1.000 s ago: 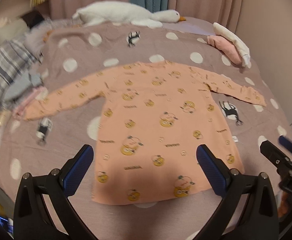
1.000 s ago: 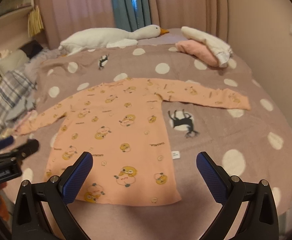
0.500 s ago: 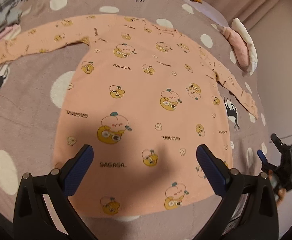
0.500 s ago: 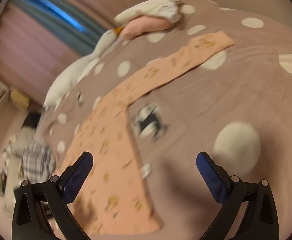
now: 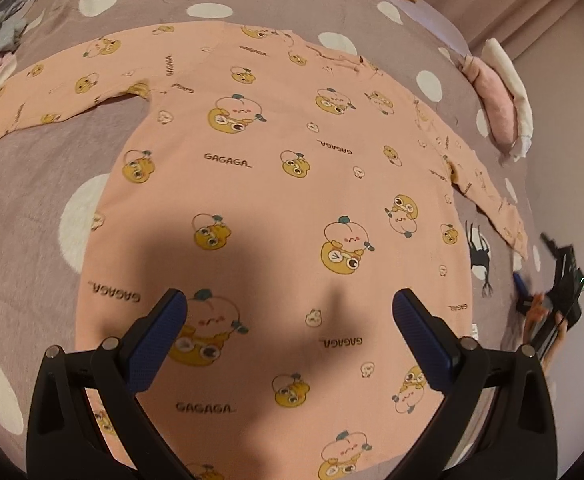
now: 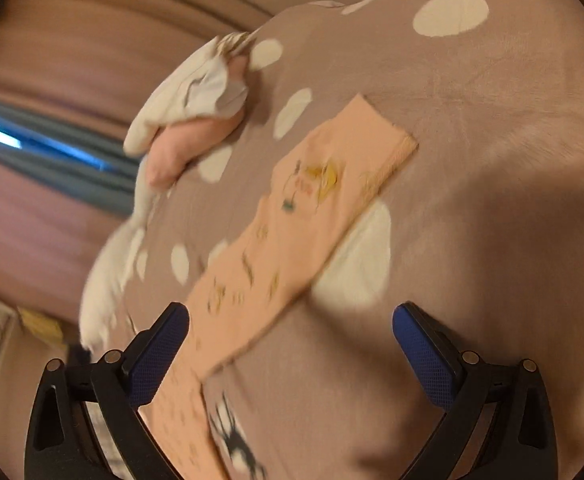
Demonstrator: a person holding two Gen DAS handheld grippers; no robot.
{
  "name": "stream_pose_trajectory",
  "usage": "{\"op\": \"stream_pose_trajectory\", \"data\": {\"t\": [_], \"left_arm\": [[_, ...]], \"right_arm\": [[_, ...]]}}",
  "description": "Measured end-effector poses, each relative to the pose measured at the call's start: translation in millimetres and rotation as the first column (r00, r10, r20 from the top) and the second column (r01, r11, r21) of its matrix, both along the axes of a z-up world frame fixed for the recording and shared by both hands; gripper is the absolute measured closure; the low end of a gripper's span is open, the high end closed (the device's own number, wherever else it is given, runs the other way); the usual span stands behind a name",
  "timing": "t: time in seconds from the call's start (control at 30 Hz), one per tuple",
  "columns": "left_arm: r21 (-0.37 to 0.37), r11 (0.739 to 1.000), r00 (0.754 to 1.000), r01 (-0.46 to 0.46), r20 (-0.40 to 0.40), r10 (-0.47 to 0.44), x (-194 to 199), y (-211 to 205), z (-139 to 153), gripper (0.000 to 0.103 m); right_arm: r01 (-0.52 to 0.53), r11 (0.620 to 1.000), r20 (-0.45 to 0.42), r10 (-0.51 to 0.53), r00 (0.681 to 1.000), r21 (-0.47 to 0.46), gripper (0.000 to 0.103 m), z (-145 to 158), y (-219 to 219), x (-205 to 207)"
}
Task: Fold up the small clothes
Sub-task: 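Grasp a sleeve cuff with the right tool and fold it across the shirt body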
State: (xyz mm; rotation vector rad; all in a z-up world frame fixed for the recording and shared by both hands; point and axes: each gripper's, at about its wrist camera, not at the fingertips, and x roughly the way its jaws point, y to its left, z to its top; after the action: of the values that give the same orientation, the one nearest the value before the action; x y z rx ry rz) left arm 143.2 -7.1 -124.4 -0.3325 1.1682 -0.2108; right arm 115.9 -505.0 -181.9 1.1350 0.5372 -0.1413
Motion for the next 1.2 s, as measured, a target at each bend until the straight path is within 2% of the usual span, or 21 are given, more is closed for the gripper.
{"op": "stream_pose_trajectory", "data": {"t": [0.1,0.17,0.27,0.33,0.37,0.43,0.47,0.5,0.57,0.63,0.7,0.8,0.87,0.93,1.0,1.03,1.13,1.2], "left_arm": [[0.016,1.0,1.0,0.012,-0.006,-0.012,6,-4,-4,0.0],[0.021,1.0,1.0,0.018,-0.009,-0.018,9,-7,-6,0.0],[0.03,0.999,1.0,0.023,-0.008,-0.023,13,-10,-7,0.001],[0.044,0.999,1.0,0.026,-0.009,-0.026,15,-11,-8,0.0],[0.048,0.998,1.0,0.027,-0.01,-0.026,16,-11,-9,0.001],[0.052,0.998,1.0,0.021,-0.012,-0.021,17,-9,-9,0.0],[0.053,0.998,1.0,0.018,-0.013,-0.018,18,-8,-9,0.001],[0.054,0.998,1.0,0.016,-0.014,-0.015,18,-7,-9,0.001],[0.055,0.998,1.0,0.013,-0.012,-0.012,19,-6,-8,0.001],[0.063,0.998,1.0,0.009,-0.004,-0.008,18,-3,-6,0.0],[0.068,0.998,1.0,0.004,0.003,-0.004,18,-1,-5,0.001],[0.068,0.998,1.0,-0.004,0.008,0.003,17,2,-4,0.001],[0.06,0.998,1.0,-0.009,0.009,0.008,16,4,-3,0.001],[0.053,0.999,1.0,-0.01,0.01,0.01,15,6,-2,0.001],[0.053,0.998,1.0,-0.014,0.015,0.014,13,9,1,0.001],[0.051,0.999,1.0,-0.018,0.019,0.017,11,12,2,0.001],[0.032,0.999,0.999,-0.038,0.034,0.037,7,23,6,0.0],[0.016,0.998,0.998,-0.06,0.036,0.06,4,34,6,0.0]], "right_arm": [[0.036,0.999,0.051,-0.037,0.998,0.021,0.001,1,-9,12],[0.067,0.997,0.069,-0.068,0.995,0.03,0.005,0,-14,19],[0.085,0.996,0.077,-0.087,0.993,0.031,0.022,-4,-21,29],[0.097,0.994,0.072,-0.1,0.992,0.046,0.043,-11,-28,36],[0.11,0.992,0.068,-0.114,0.991,0.054,0.049,-15,-31,36],[0.13,0.99,0.047,-0.133,0.99,0.063,0.077,-22,-33,35],[0.139,0.988,0.027,-0.141,0.99,0.062,0.085,-26,-34,36],[0.147,0.987,0.005,-0.148,0.989,0.06,0.098,-29,-36,37],[0.148,0.987,-0.011,-0.148,0.989,0.056,0.1,-25,-36,34],[0.135,0.99,-0.036,-0.136,0.99,-0.025,0.1,-7,-32,32],[0.139,0.987,0.006,-0.139,0.99,-0.075,0.1,8,-30,25],[0.141,0.987,-0.031,-0.144,0.989,-0.075,0.1,3,-34,22],[0.118,0.991,-0.137,-0.127,0.982,-0.069,0.1,-14,-36,29],[0.126,0.989,-0.124,-0.136,0.983,-0.081,0.1,-15,-32,27],[0.125,0.988,-0.149,-0.137,0.979,-0.089,0.1,-11,-31,29],[0.118,0.988,-0.163,-0.134,0.978,-0.1,0.1,-4,-30,31],[0.08,0.985,-0.124,-0.1,0.987,-0.154,0.1,25,-16,43],[0.039,0.975,-0.098,-0.062,0.993,-0.219,0.1,56,-1,52]]}}
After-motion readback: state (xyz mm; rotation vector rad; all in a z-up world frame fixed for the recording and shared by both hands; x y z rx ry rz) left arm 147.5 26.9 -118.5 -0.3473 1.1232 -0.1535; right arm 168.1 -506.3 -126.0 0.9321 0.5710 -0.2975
